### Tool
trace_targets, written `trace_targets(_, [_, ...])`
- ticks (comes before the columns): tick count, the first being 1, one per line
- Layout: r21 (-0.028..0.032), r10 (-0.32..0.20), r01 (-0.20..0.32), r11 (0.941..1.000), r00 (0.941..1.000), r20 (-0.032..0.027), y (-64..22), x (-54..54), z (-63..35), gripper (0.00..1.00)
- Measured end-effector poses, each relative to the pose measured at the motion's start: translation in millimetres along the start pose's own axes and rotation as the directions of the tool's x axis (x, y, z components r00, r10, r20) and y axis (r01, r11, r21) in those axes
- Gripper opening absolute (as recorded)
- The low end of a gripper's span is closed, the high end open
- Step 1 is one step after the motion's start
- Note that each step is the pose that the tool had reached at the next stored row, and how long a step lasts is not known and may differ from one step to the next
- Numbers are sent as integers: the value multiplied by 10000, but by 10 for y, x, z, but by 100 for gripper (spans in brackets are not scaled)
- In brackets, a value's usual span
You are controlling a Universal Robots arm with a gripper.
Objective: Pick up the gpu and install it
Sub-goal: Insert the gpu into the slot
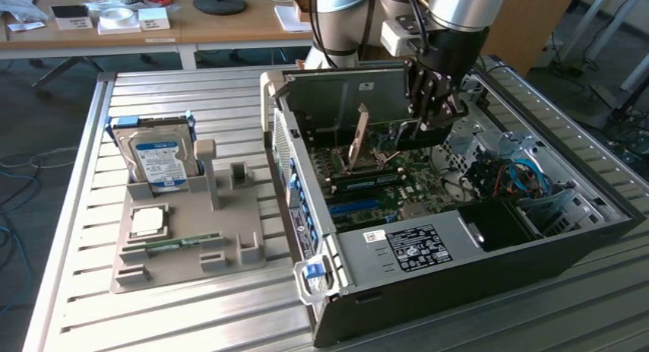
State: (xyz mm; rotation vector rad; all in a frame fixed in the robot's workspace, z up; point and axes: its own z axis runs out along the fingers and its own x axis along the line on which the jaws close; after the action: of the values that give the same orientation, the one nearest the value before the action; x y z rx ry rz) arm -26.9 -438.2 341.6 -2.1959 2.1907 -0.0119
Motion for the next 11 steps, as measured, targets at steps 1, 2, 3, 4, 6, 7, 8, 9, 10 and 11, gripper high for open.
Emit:
trace_targets(1, [1,0,0,10000,10000,1,0,0,3,27])
trace_targets(2, [3,3,-3,10000,10000,6,5,0,12,27])
trace_targets(3, [1,3,-3,10000,10000,3,9,0,21,27])
trace_targets(4, [0,0,0,10000,10000,1,14,1,45,27])
trace_targets(6, [1,-1,1,10000,10000,1,19,2,72,27])
trace_targets(7, [0,-1,1,10000,10000,1,21,2,85,27])
trace_targets(8, [0,-1,1,10000,10000,1,22,2,93,27])
trace_targets(9, [0,-1,1,10000,10000,-1,22,2,95,27])
trace_targets(10, [-1,-1,1,10000,10000,-2,22,2,95,27])
trace_targets(11, [-1,0,0,10000,10000,-2,22,2,95,27])
